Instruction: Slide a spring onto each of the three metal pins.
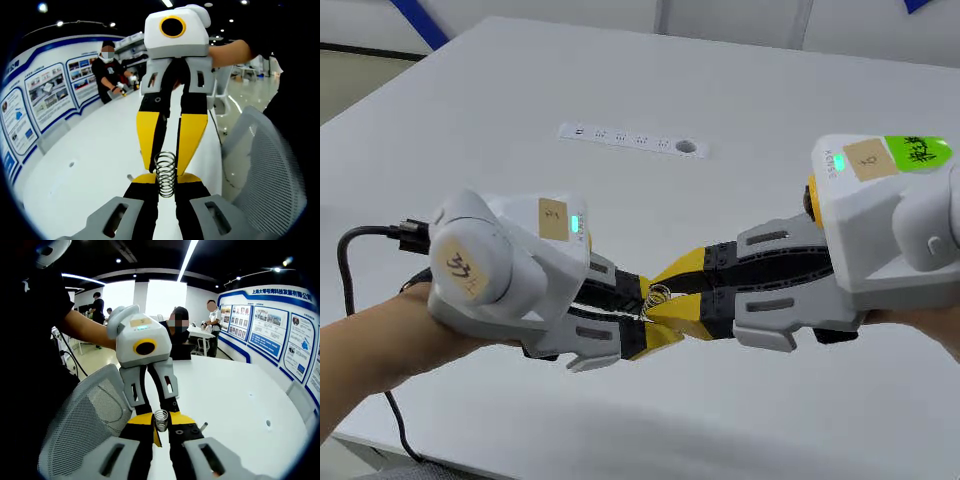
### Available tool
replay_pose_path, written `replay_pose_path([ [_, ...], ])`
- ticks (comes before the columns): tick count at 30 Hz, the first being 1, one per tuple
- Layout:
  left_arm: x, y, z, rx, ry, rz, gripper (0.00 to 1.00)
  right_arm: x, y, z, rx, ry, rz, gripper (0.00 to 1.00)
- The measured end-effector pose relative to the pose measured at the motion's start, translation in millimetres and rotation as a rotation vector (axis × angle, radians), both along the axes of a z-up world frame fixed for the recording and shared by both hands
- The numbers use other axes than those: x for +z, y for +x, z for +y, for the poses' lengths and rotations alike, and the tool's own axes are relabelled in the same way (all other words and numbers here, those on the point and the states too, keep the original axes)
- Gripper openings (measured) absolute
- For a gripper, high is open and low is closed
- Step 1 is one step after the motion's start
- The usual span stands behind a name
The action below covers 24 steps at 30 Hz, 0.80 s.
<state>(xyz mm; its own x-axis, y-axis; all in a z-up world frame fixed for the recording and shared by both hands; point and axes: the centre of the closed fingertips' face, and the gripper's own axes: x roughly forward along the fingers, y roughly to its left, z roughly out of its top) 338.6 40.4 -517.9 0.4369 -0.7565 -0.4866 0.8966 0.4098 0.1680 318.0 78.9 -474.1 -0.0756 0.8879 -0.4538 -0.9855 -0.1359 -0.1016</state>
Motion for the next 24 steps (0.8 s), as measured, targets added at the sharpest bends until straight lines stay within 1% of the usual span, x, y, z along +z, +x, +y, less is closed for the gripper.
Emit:
replay_pose_path([
  [6, 1.2, 0.7, 1.5, 0.007, -0.008, 0.002, 0.10, 1.1, 0.4, 2.2, -0.007, 0.009, 0.011, 0.11],
  [7, 1.3, 0.7, 1.5, 0.007, -0.008, 0.001, 0.10, 1.1, 0.2, 2.4, -0.007, 0.009, 0.010, 0.11],
  [9, 1.5, 1.3, 1.9, 0.010, -0.010, 0.001, 0.11, 1.3, 0.3, 2.7, -0.004, 0.009, -0.011, 0.11],
  [10, 2.1, 1.7, 1.9, 0.012, -0.014, 0.001, 0.11, 1.5, 0.4, 2.7, -0.007, 0.010, -0.013, 0.11],
  [12, 3.7, 3.6, 2.6, 0.030, -0.036, 0.005, 0.11, 2.7, 2.0, 3.3, -0.014, 0.016, -0.018, 0.10],
  [13, 4.7, 4.9, 3.2, 0.036, -0.046, -0.002, 0.11, 3.3, 3.4, 3.5, -0.020, 0.017, -0.014, 0.10],
  [15, 5.8, 6.1, 4.5, 0.050, -0.068, 0.000, 0.11, 4.4, 6.3, 3.8, -0.030, 0.019, -0.003, 0.10],
  [16, 6.3, 7.0, 5.1, 0.057, -0.072, -0.005, 0.12, 4.7, 7.0, 3.9, -0.034, 0.021, -0.002, 0.10],
  [17, 6.4, 9.0, 7.0, 0.065, -0.063, -0.026, 0.12, 5.2, 8.7, 4.2, -0.040, 0.023, -0.005, 0.10],
  [18, 5.3, 9.4, 8.3, 0.068, -0.053, -0.030, 0.12, 5.3, 9.8, 4.1, -0.042, 0.021, -0.009, 0.10],
  [19, 2.5, 10.1, 11.2, 0.078, -0.037, -0.029, 0.13, 5.8, 12.2, 3.8, -0.046, 0.021, -0.012, 0.11],
  [21, -3.1, 10.7, 15.9, 0.089, -0.020, -0.016, 0.20, 8.7, 16.2, 2.6, -0.052, 0.025, -0.010, 0.11],
  [22, -4.1, 10.8, 17.8, 0.093, -0.019, -0.015, 0.23, 10.4, 18.7, 1.6, -0.056, 0.027, -0.014, 0.11],
  [24, -4.6, 11.3, 22.3, 0.108, -0.026, -0.013, 0.27, 14.7, 30.6, -2.1, -0.081, 0.034, -0.020, 0.11],
])
